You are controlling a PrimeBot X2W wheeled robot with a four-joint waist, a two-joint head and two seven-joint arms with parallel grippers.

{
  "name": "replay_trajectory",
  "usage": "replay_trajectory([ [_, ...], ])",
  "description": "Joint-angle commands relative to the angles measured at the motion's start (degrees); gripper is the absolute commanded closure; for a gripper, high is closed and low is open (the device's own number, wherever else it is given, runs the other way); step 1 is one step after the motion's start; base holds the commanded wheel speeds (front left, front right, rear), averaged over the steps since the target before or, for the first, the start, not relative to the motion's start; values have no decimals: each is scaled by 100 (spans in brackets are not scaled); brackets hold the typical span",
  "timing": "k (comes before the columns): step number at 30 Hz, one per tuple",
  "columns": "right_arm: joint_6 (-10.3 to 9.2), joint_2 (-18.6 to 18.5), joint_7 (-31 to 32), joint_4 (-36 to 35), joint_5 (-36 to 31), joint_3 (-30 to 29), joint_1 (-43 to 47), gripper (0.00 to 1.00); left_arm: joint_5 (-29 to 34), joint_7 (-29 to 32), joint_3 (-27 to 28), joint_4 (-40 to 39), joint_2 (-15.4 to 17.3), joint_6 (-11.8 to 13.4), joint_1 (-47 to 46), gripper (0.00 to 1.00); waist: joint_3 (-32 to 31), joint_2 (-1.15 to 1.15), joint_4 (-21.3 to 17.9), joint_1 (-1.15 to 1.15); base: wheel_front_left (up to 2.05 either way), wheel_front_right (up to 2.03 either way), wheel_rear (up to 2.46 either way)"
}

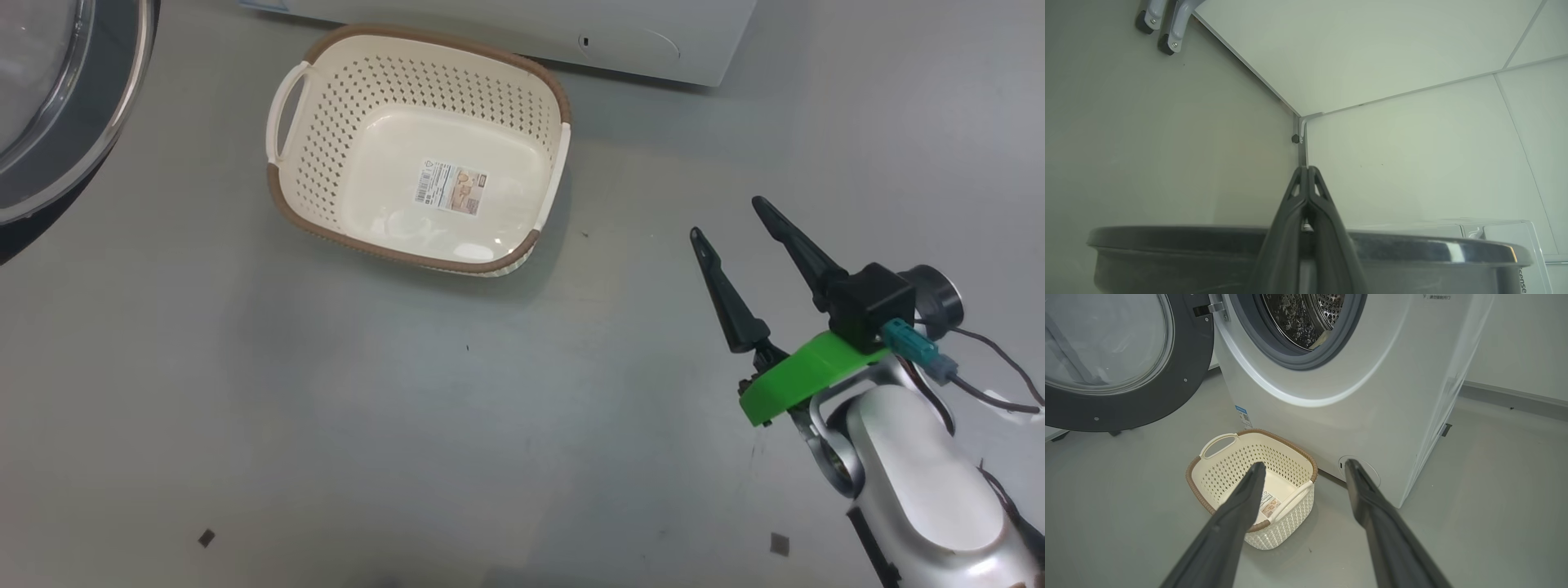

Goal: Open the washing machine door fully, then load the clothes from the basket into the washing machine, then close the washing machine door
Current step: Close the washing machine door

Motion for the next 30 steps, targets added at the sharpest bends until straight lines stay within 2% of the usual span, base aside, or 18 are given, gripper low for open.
replay_trajectory([
  [1, 0, 90, -38, -173, -30, 71, -100, 0, -16, 142, -50, -183, 464, -4, 149, 100, -11, 0, 1, 0, 0, 0, 0],
  [14, 0, 183, -38, -108, 1, 60, -101, 0, -139, 992, -342, -644, 311, -4, 561, 100, -192, 0, 45, 0, 0, 0, 0],
  [30, 0, 307, -38, -85, 118, 21, -26, 0, -563, 1704, -460, -2095, -270, -4, 1554, 100, -537, 0, 57, 0, 0, 0, 0],
])
